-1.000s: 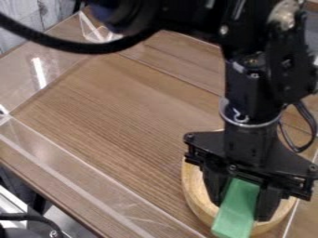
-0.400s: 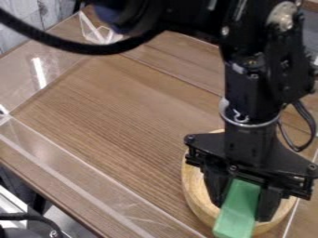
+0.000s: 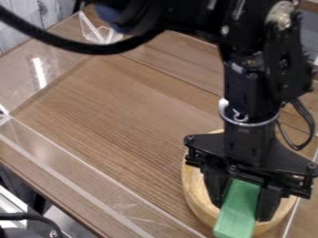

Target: Put the green block in the brown bowl

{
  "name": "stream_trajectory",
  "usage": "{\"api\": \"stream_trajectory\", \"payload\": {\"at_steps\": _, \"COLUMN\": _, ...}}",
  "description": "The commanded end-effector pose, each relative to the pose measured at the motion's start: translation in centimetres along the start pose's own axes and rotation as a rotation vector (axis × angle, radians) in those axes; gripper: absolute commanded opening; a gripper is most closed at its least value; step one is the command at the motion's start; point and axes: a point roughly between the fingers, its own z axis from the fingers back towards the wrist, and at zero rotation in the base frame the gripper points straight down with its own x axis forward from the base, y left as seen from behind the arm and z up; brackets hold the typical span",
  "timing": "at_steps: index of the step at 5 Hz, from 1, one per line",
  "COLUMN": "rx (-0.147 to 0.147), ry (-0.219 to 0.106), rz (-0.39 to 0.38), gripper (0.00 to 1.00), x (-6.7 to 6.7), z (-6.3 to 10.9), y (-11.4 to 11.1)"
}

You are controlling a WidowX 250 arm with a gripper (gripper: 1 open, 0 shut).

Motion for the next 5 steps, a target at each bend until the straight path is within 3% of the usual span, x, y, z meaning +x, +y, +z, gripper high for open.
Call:
{"api": "stream_trajectory", "payload": {"at_steps": 1, "rx": -0.022, "ry": -0.016, "rz": 0.010, "gripper": 0.00, "x": 0.40, "z": 0.54, "y": -0.22}}
{"api": "stream_trajectory", "payload": {"at_steps": 5, "rx": -0.035, "ry": 0.008, "rz": 0.032, "gripper": 0.00, "x": 0.34, "z": 0.20, "y": -0.15}}
